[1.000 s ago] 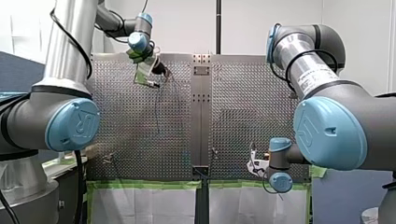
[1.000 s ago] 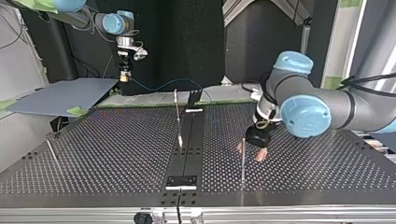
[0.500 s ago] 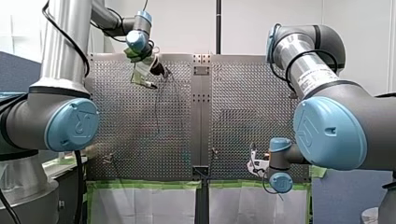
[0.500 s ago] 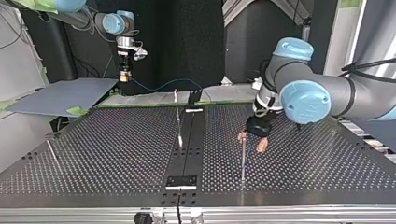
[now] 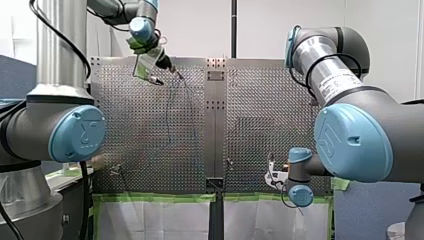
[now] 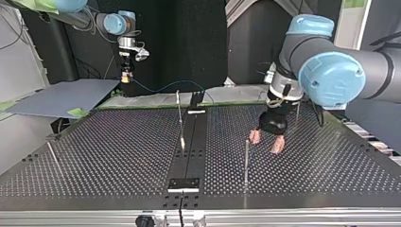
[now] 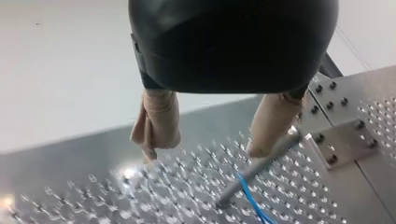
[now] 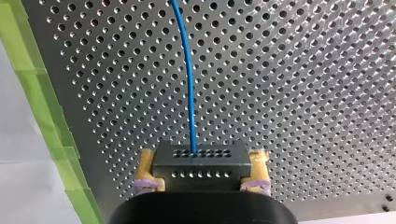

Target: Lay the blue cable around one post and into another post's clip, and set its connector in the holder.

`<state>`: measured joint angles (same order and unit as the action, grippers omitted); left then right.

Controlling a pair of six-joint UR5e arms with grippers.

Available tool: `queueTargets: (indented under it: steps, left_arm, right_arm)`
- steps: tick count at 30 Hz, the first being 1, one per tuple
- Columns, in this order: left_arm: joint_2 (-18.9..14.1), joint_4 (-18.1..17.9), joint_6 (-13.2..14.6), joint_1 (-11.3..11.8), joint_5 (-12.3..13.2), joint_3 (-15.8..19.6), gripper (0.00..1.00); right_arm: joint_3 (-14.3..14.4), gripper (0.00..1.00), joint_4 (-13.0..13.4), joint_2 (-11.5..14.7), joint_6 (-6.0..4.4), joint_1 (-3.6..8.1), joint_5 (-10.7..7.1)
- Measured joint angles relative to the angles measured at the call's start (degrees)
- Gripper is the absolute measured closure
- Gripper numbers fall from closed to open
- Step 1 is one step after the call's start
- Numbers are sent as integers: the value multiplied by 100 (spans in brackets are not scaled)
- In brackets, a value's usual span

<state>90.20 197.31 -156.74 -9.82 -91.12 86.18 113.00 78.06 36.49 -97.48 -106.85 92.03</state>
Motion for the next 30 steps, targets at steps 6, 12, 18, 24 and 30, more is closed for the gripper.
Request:
queueTargets:
  steps: [6, 12, 18, 24, 30]
  left_arm:
    - [-148, 13, 146, 63, -222, 32, 0]
    - [-173, 26, 458, 98, -549, 36, 0]
    - [-231, -21, 786, 103, -878, 33, 0]
    - [-511, -318, 1133, 39, -1225, 27, 0]
    - [-584, -538, 1447, -35, -1540, 26, 0]
  right_arm:
    - [0, 100, 0, -1, -8, 1, 0]
    - [-4, 100, -1, -3, -16, 1, 0]
    - [-31, 100, -39, -2, -19, 1, -7]
    - [-98, 100, -175, -3, -10, 1, -9]
    - [-138, 100, -263, 1, 5, -5, -2]
